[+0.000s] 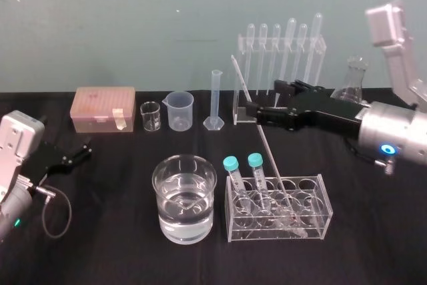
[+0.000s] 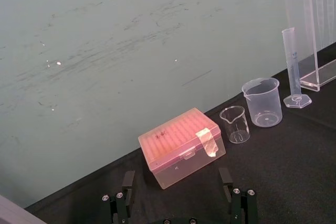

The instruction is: Hold the thermometer with one hand and immerse one end into the beaker, then reinsert it into the test tube rack.

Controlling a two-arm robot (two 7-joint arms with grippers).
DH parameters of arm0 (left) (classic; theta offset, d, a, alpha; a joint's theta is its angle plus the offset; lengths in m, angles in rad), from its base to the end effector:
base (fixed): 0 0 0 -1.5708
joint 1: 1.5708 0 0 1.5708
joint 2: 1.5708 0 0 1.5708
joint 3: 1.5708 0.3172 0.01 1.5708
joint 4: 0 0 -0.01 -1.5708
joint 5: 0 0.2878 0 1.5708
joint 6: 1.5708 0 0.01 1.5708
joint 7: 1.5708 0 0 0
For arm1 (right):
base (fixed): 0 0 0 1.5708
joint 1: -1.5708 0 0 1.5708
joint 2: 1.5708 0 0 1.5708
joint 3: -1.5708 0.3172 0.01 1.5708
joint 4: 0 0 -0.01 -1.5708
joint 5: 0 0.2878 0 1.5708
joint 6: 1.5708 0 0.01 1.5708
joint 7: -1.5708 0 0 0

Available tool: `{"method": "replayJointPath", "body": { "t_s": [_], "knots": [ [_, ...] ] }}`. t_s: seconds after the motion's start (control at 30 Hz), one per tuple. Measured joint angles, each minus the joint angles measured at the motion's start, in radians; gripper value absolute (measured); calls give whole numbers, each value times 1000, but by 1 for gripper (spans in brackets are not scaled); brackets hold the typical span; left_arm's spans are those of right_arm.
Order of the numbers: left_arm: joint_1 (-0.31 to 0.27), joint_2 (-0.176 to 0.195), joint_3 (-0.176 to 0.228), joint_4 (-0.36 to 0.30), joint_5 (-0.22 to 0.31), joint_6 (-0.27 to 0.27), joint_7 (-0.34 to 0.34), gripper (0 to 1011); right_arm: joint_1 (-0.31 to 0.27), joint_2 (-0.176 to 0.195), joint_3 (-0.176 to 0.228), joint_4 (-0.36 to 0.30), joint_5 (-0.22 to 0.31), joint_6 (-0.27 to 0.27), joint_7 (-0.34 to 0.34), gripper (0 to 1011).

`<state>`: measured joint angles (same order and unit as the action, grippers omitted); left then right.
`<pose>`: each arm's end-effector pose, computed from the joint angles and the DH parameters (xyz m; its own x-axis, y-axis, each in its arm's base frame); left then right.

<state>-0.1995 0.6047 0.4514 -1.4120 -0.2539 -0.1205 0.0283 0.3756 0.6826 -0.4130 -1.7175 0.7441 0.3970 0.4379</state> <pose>0.3427 0.1037 -0.3202 0.2923 0.8803 0.3738 -0.9553 0.2873 0.0703 0.3700 -0.0837 -0.1779 0.7470 -0.6627 -0.0531 0.6449 0.7417 -0.1842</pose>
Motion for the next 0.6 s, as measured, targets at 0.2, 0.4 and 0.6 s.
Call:
{"method": "replayJointPath", "body": {
  "t_s": [0.2, 0.4, 0.6],
  "knots": [
    [0, 0, 0, 0, 0, 0, 0, 1008, 88, -34, -86, 68, -57, 24, -4, 1003],
    [0, 0, 0, 0, 0, 0, 0, 1008, 126, -62, -129, 113, -94, 30, -7, 1003],
    [0, 0, 0, 0, 0, 0, 0, 1008, 136, -78, -138, 128, -114, 24, -17, 1003]
  ]
}}
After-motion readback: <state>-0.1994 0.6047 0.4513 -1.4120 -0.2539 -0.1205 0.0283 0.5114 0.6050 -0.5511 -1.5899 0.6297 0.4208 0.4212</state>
